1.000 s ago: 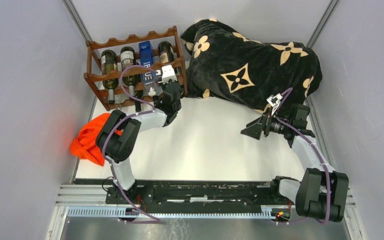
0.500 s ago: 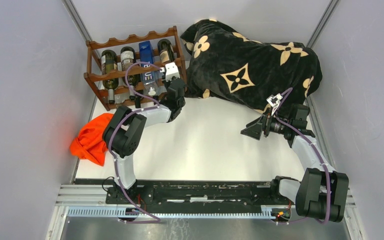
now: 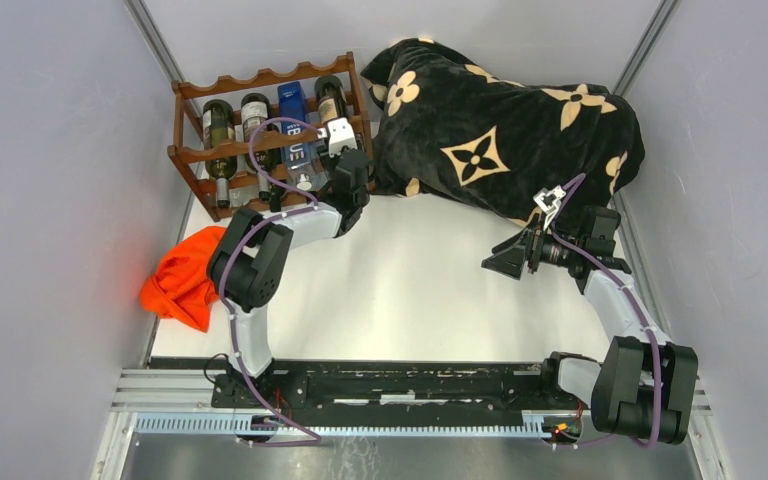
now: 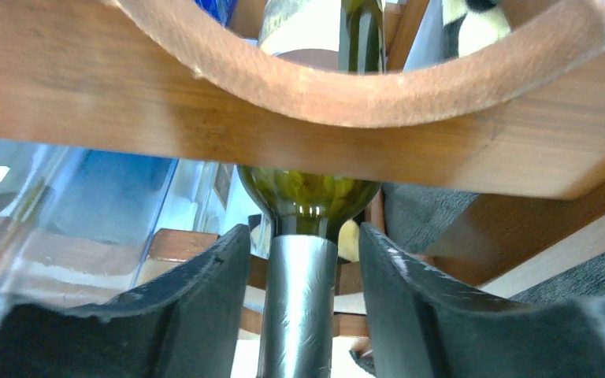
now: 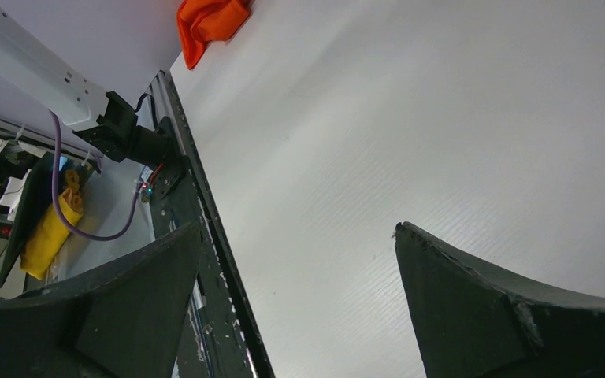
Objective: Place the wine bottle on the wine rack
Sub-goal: Place the wine bottle in the wine rack, then adjust the wine bottle in the wine rack.
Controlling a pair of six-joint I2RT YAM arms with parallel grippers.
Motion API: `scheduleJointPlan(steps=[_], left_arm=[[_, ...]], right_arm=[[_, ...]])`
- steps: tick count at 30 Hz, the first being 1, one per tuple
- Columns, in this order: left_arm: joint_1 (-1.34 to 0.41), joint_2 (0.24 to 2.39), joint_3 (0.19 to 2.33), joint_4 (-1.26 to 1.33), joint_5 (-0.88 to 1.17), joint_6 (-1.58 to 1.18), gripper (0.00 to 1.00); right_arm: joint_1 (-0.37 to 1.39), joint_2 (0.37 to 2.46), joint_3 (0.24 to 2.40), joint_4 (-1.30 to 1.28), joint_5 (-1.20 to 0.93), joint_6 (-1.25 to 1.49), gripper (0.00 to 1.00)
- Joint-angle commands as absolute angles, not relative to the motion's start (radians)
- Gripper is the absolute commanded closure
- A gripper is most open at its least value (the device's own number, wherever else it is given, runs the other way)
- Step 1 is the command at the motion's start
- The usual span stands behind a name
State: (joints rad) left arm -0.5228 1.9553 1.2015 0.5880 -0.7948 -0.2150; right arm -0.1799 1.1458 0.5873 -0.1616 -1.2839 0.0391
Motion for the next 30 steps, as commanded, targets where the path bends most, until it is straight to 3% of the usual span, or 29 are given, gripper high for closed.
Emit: scheduleJointPlan(steps=[1, 8, 30], left_arm=[[-0.518, 1.982, 1.176, 0.451, -0.798, -0.231, 0.33], [-0.519, 1.921, 1.155, 0.411, -0.76, -0.256, 0.24], [-0.535, 1.696, 1.177, 0.064, -0.646, -0.364, 0.23]], right_arm=[[-0.185, 1.134, 0.629, -0.158, -1.313, 0.01, 0.02], [-0.186, 1.132, 0.63, -0.16, -1.313, 0.009, 0.02], [-0.186, 1.13, 0.632, -0.166, -1.315, 0.008, 0.02]])
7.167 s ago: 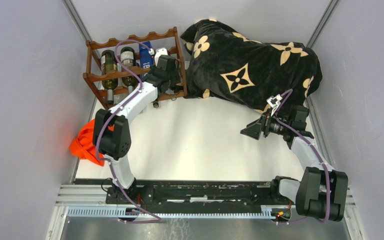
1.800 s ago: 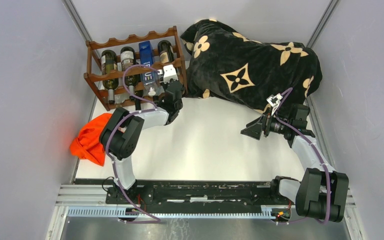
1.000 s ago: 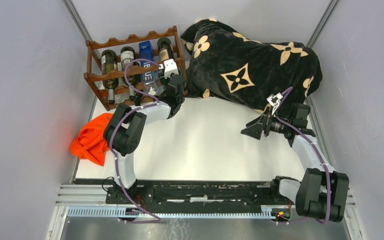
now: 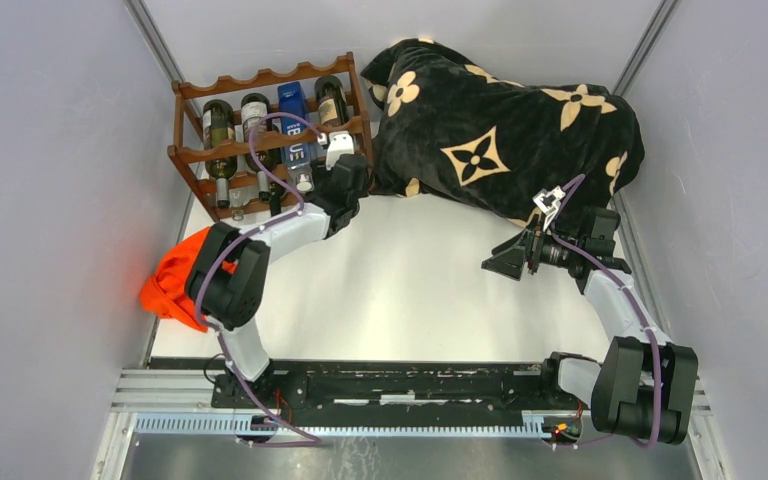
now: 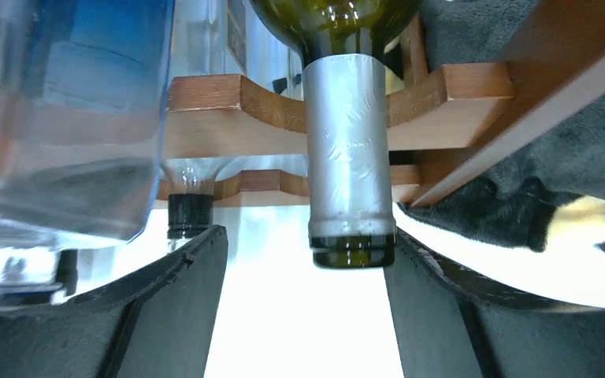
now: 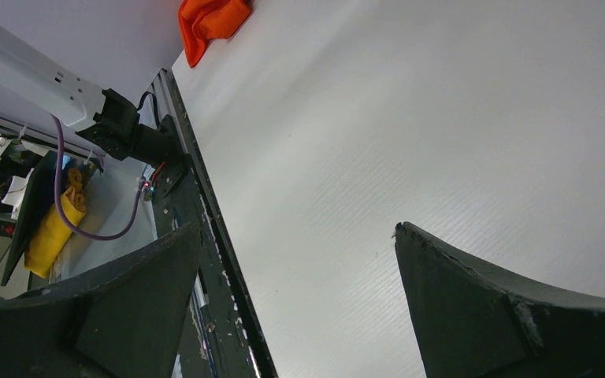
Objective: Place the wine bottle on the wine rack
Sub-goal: Adjust the wine bottle in the wine rack.
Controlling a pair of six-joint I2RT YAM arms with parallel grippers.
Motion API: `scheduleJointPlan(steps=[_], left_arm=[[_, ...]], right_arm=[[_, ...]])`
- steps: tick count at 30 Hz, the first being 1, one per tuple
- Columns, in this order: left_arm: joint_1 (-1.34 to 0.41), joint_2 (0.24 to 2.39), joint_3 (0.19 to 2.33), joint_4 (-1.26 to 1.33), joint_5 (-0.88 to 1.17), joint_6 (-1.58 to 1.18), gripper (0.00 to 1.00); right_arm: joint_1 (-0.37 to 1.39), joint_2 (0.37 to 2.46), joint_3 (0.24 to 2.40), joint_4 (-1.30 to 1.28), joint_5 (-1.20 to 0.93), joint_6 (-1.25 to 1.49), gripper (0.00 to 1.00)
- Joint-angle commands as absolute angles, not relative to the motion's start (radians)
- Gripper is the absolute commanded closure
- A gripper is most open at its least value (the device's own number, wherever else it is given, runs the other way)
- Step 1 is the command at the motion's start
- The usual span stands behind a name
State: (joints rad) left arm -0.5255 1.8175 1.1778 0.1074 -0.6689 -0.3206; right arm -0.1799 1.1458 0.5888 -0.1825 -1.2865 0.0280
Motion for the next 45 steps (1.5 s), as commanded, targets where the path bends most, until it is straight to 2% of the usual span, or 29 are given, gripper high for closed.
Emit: scheduleJointPlan(steps=[1, 8, 11, 14, 19, 21, 26, 45], left_arm=[[-0.534, 1.683, 1.179, 0.05, -0.636, -0.364, 0.23], [-0.534, 1.595, 1.258, -0.136, -0.456, -0.366, 0.24], [-0.533, 1.551, 1.313, -0.232, -0.335, -0.376, 0.29], [-0.532, 1.496, 1.354, -0.294, -0.252, -0.379, 0.43], [-0.522, 1.446, 1.443, -0.396, -0.177, -0.369, 0.79], [-0.52, 1.461, 1.482, -0.459, -0.163, -0.348, 0.86], [-0.518, 1.557, 1.547, -0.561, -0.166, -0.299, 0.96], [-0.519, 1.899, 1.643, -0.531, -0.409, -0.164, 0.98]], right_arm=[[-0.186, 1.13, 0.632, -0.166, -1.315, 0.008, 0.02], [-0.186, 1.13, 0.632, -0.167, -1.312, 0.008, 0.02], [-0.186, 1.126, 0.638, -0.184, -1.309, -0.04, 0.02], [-0.185, 1.118, 0.653, -0.227, -1.302, -0.1, 0.02], [-0.186, 1.089, 0.658, -0.239, -1.298, -0.14, 0.02], [-0.185, 1.08, 0.658, -0.241, -1.291, -0.148, 0.02], [-0.186, 1.083, 0.661, -0.24, -1.277, -0.153, 0.02], [-0.186, 1.122, 0.658, -0.246, -1.264, -0.158, 0.02]])
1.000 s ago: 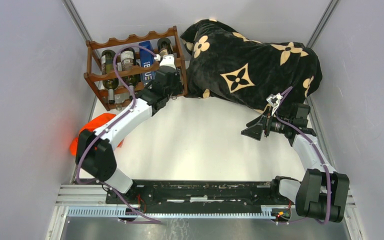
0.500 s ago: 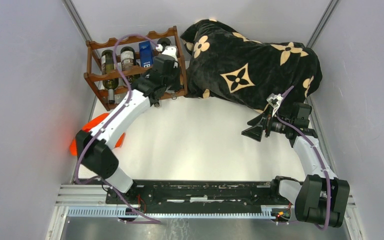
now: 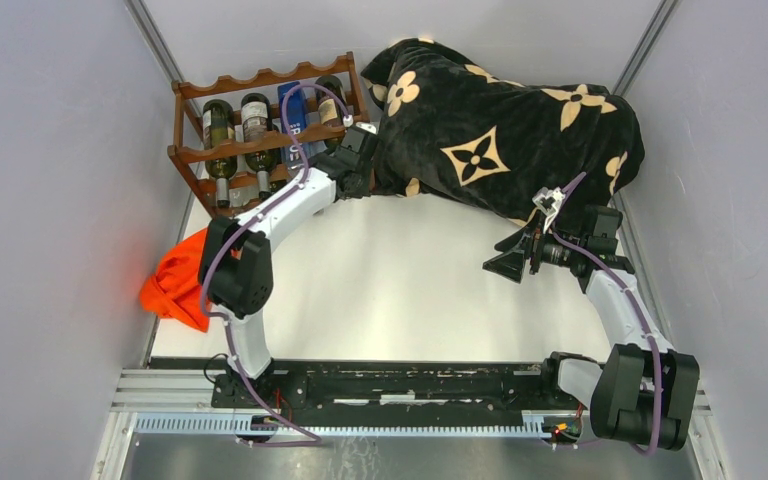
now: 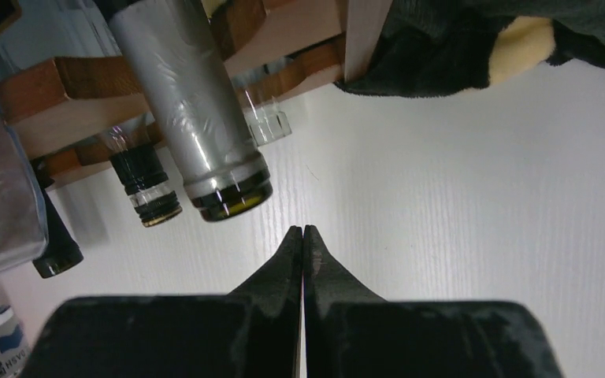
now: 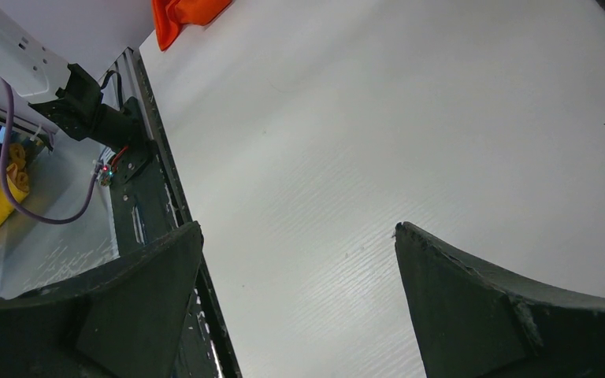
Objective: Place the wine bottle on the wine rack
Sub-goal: Adjust the wine bottle in the wine rack.
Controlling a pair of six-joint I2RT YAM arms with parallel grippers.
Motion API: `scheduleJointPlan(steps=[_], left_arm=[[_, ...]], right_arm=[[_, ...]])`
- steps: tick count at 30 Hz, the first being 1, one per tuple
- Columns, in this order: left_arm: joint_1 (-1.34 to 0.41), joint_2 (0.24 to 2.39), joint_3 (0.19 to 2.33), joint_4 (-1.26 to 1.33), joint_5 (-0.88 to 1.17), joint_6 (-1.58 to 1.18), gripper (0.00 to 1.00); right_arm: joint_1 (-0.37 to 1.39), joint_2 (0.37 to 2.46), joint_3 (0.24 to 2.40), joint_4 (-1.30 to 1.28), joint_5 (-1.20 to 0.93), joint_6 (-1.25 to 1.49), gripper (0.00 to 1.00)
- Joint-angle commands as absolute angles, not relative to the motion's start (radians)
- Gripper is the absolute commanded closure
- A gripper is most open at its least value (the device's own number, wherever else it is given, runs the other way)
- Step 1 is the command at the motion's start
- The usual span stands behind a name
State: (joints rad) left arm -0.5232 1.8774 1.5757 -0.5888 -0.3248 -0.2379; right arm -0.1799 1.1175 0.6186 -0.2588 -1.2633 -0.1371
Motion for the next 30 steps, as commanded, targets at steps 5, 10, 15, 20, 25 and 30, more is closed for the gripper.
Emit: scheduleJointPlan(steps=[5, 10, 15, 20, 25, 30], left_arm=[[-0.515, 1.922, 1.642, -0.477, -0.465, -0.144, 0.97], [-0.499, 1.952, 1.669, -0.452, -0.496, -0.124, 0.97], [-0.484, 1.962, 1.674, -0.432, -0.503, -0.116, 0.96], [-0.482, 1.963, 1.682, -0.439, -0.478, -0.111, 0.95], [-0.484, 1.878, 1.594, -0.435, -0.326, -0.159, 0.94], [-0.483, 1.714, 1.469, -0.422, -0.128, -0.219, 0.82]], right_arm=[[-0.186, 1.122, 0.658, -0.246, -1.265, -0.16, 0.02], [-0.185, 1.123, 0.658, -0.245, -1.266, -0.16, 0.02], [-0.184, 1.123, 0.657, -0.246, -1.267, -0.163, 0.02], [-0.186, 1.127, 0.657, -0.247, -1.267, -0.165, 0.02], [-0.186, 1.13, 0.662, -0.258, -1.265, -0.184, 0.02], [-0.185, 1.125, 0.693, -0.342, -1.246, -0.292, 0.02]])
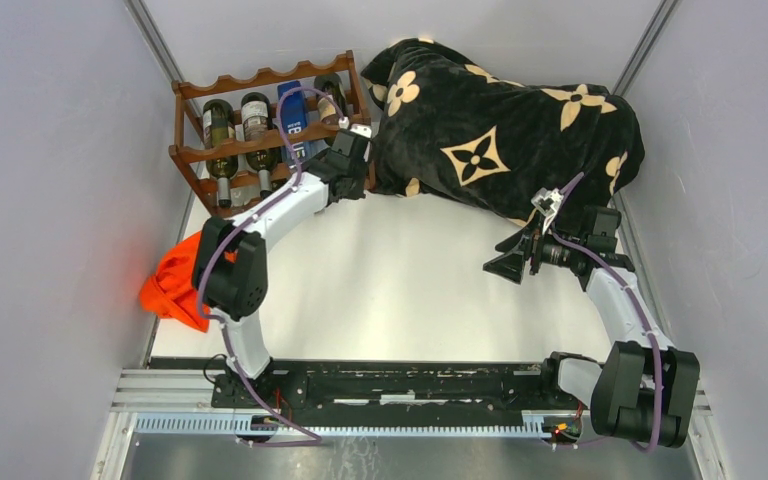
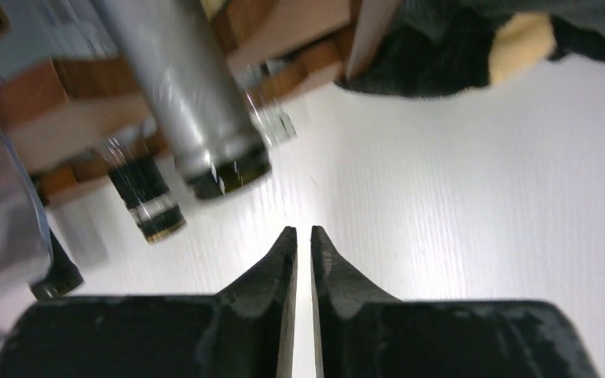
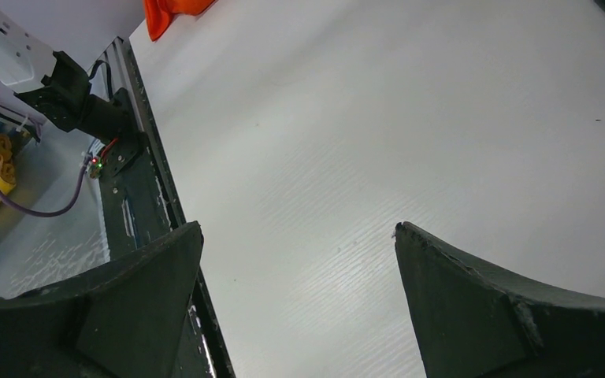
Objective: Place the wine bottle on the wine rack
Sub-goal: Adjust the wine bottle in the wine rack.
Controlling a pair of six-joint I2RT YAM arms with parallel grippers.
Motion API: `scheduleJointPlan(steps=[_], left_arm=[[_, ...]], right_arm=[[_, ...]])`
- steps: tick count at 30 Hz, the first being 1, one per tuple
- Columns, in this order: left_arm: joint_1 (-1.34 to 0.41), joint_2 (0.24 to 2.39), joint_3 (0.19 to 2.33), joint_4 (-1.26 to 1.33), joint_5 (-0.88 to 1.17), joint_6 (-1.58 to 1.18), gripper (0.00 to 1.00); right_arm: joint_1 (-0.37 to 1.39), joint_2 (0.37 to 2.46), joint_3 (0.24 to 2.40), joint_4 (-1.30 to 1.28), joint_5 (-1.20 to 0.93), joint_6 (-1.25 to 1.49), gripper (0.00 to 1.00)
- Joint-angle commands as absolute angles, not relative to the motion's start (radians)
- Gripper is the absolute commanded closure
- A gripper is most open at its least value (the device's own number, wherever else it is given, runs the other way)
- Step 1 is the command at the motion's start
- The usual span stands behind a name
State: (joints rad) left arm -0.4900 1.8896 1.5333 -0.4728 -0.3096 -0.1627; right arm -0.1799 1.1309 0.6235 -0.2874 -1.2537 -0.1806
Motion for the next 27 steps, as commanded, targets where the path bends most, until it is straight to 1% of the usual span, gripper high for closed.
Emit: scheduleJointPlan(steps=[1, 4, 7, 10, 12, 13, 15, 17, 20, 24, 27], left_arm=[[-0.483, 1.675, 1.444, -0.417, -0.079, -0.232, 0.79], [-0.483, 1.537, 1.38, -0.387, 0.046, -0.261, 0.67], [-0.483, 1.396, 1.35, -0.366, 0.122, -0.285, 0.5], [-0.482, 1.265, 1.344, -0.365, 0.169, -0.286, 0.3], [-0.482, 1.176, 1.334, -0.364, 0.168, -0.296, 0.15], [-0.482, 1.134, 1.331, -0.365, 0.162, -0.306, 0.1], [-0.482, 1.039, 1.333, -0.371, 0.158, -0.333, 0.02], [-0.483, 0.974, 1.354, -0.382, 0.157, -0.355, 0.0], [-0.482, 0.899, 1.405, -0.42, 0.142, -0.374, 0.0], [-0.483, 0.831, 1.476, -0.465, 0.091, -0.378, 0.0], [-0.483, 0.792, 1.524, -0.5, 0.055, -0.375, 0.0]], right_arm=[[-0.186, 1.122, 0.703, -0.362, -1.237, -0.328, 0.02], [-0.186, 1.088, 0.738, -0.44, -1.177, -0.465, 0.02], [-0.184, 1.006, 0.736, -0.414, -1.024, -0.53, 0.02], [-0.186, 0.893, 0.72, -0.336, -0.844, -0.538, 0.02], [-0.186, 0.835, 0.754, -0.312, -0.753, -0.541, 0.02], [-0.185, 0.808, 0.777, -0.297, -0.7, -0.521, 0.02], [-0.186, 0.781, 0.851, -0.262, -0.58, -0.436, 0.02], [-0.186, 0.797, 0.969, -0.299, -0.547, -0.394, 0.02], [-0.185, 0.824, 1.16, -0.392, -0.645, -0.412, 0.02], [-0.185, 0.849, 1.328, -0.409, -0.71, -0.314, 0.02], [-0.186, 0.863, 1.409, -0.404, -0.691, -0.199, 0.02]])
